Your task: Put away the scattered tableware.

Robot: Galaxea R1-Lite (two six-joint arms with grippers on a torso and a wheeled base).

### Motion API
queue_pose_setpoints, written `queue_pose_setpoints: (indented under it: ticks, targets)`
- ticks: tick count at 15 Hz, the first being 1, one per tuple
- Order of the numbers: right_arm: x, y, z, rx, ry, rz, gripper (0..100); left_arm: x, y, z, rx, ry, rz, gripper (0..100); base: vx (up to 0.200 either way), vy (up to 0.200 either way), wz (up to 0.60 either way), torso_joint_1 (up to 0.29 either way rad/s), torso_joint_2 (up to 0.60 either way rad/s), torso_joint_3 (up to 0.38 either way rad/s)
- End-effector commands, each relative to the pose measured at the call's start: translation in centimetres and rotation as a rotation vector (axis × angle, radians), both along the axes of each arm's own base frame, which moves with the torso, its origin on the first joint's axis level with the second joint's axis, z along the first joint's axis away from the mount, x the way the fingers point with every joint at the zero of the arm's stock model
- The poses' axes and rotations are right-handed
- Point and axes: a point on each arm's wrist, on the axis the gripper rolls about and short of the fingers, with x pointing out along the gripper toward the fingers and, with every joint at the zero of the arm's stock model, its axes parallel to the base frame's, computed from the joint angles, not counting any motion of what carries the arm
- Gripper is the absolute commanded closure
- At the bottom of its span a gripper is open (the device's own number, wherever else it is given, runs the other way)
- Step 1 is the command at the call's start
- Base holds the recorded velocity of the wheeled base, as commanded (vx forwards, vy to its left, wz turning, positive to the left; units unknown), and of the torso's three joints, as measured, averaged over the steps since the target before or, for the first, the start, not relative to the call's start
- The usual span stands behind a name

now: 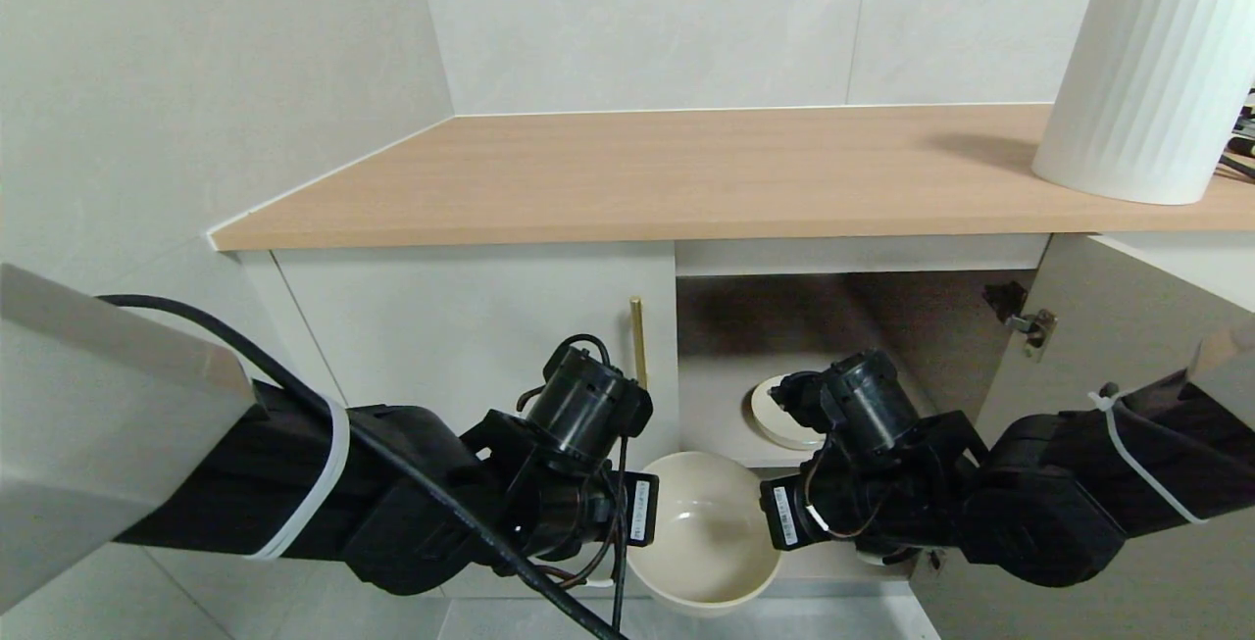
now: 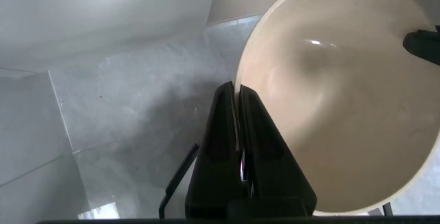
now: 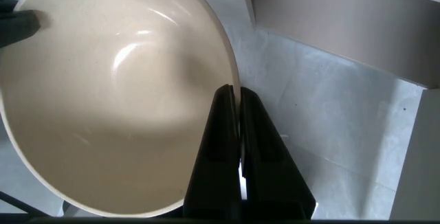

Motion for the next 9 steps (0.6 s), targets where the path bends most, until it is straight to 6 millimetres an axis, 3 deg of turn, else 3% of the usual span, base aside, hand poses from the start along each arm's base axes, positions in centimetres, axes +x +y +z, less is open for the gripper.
queue_pose_setpoints:
  ticks: [1,4,5,9]
  targets:
    - [0.01,0.02,-0.05,-0.001,0.001,0.001,100,-0.09,0.01,0.0,0.001,0.001,-0.003,100,0.0,0.0,0.0,0.0,0.0,0.0]
    - [0.04,0.04,-0.21,-0.005,0.004,0.0,100,-0.15,0.0,0.02,0.003,0.0,-0.004,100,0.0,0.0,0.0,0.0,0.0,0.0]
    - [0.05,0.05,-0.26,-0.006,0.005,0.0,100,-0.15,0.0,0.02,0.003,0.0,-0.004,0,0.0,0.0,0.0,0.0,0.0,0.0]
    - [0.06,0.06,-0.64,-0.015,0.014,0.001,100,-0.23,-0.07,0.07,0.001,0.0,-0.008,0,0.0,0.0,0.0,0.0,0.0,0.0]
